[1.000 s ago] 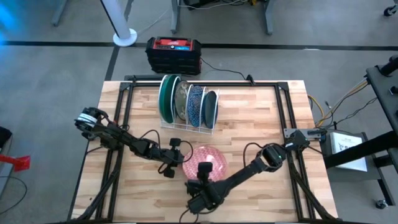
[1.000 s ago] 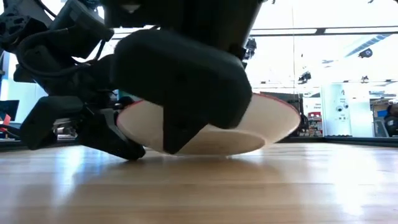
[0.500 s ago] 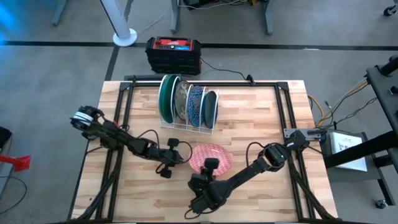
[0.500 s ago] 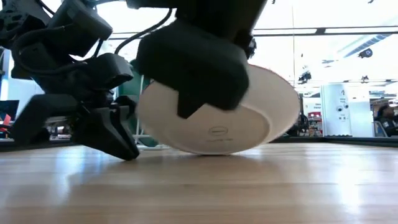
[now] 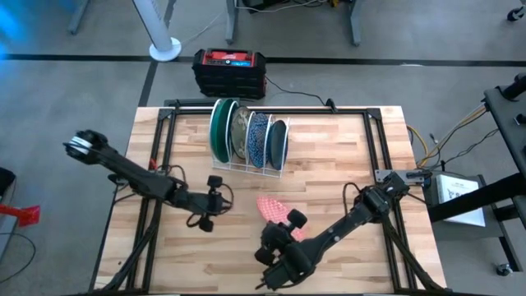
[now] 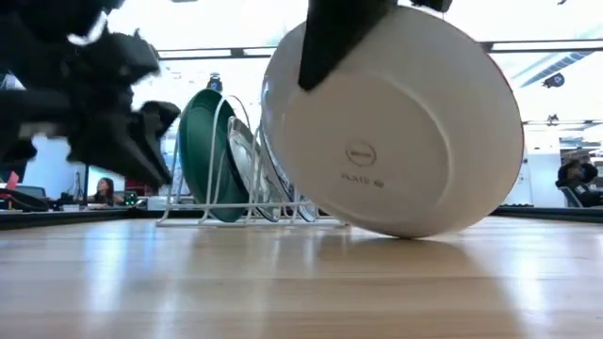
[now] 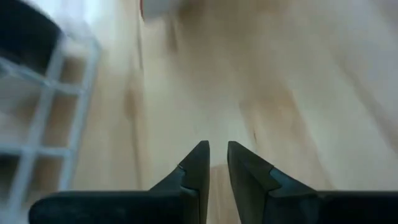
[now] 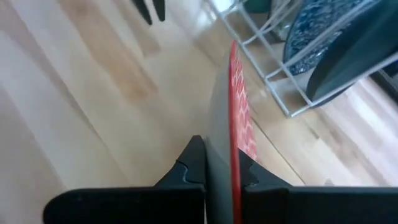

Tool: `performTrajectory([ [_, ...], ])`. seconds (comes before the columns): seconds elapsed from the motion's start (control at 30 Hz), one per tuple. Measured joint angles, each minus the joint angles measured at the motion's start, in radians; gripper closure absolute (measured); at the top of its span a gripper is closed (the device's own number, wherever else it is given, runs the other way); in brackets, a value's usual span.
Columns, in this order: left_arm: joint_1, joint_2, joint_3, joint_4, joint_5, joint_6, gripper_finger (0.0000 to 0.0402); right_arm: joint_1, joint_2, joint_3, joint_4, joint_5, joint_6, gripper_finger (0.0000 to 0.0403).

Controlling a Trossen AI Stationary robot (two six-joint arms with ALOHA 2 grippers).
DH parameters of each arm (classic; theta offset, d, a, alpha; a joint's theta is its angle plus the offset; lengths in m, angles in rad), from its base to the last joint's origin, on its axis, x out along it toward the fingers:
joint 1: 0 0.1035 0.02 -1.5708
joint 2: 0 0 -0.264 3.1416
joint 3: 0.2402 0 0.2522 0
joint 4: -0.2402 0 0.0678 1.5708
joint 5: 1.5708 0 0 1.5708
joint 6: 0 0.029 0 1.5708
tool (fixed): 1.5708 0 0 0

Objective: Sort dishes
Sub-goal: Put the orange patterned plate into the dish rack

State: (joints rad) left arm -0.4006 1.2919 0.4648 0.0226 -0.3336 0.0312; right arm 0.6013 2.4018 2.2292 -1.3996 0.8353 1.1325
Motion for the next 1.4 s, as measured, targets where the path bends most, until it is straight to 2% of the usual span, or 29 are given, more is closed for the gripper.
performTrajectory([
  [0.17, -0.048, -0.139, 0.002, -0.005, -0.076, 0.066, 0.0355, 0.001, -0.051, 0.0, 0.0, 0.113, 0.131, 0.0403],
  [0.3, -0.085, -0.253, 0.003, -0.024, -0.14, 0.122, 0.0355, 0.0, -0.071, 0.0, 0.009, 0.272, 0.248, 0.0402],
  [0.4, -0.111, -0.338, 0.003, -0.05, -0.229, 0.157, 0.0355, -0.005, -0.089, 0.014, 0.041, 0.374, 0.29, 0.0402],
  [0.53, -0.143, -0.451, 0.01, -0.052, -0.379, 0.234, 0.0355, -0.022, -0.096, 0.028, 0.096, 0.521, 0.292, 0.0402],
  [0.77, -0.151, -0.621, 0.045, -0.05, -0.536, 0.351, 0.0355, -0.091, -0.107, 0.039, 0.163, 0.668, 0.3, 0.0402],
  [0.9, -0.151, -0.687, 0.092, -0.05, -0.62, 0.402, 0.0355, -0.144, -0.125, 0.039, 0.183, 0.643, 0.253, 0.0402],
  [1.0, -0.151, -0.723, 0.13, -0.048, -0.628, 0.453, 0.0355, -0.184, -0.139, 0.042, 0.283, 0.559, 0.09, 0.0402],
  [1.07, -0.15, -0.737, 0.154, -0.05, -0.628, 0.492, 0.0355, -0.215, -0.145, 0.052, 0.398, 0.47, -0.083, 0.0402],
  [1.27, -0.15, -0.788, 0.232, -0.101, -0.628, 0.562, 0.0355, -0.307, -0.146, 0.066, 0.921, 0.226, -0.629, 0.0402],
  [1.33, -0.15, -0.808, 0.264, -0.099, -0.628, 0.561, 0.0355, -0.331, -0.146, 0.072, 1.041, 0.216, -0.729, 0.0402],
  [1.4, -0.149, -0.834, 0.293, -0.109, -0.629, 0.555, 0.0355, -0.348, -0.15, 0.072, 1.122, 0.254, -0.795, 0.0402],
])
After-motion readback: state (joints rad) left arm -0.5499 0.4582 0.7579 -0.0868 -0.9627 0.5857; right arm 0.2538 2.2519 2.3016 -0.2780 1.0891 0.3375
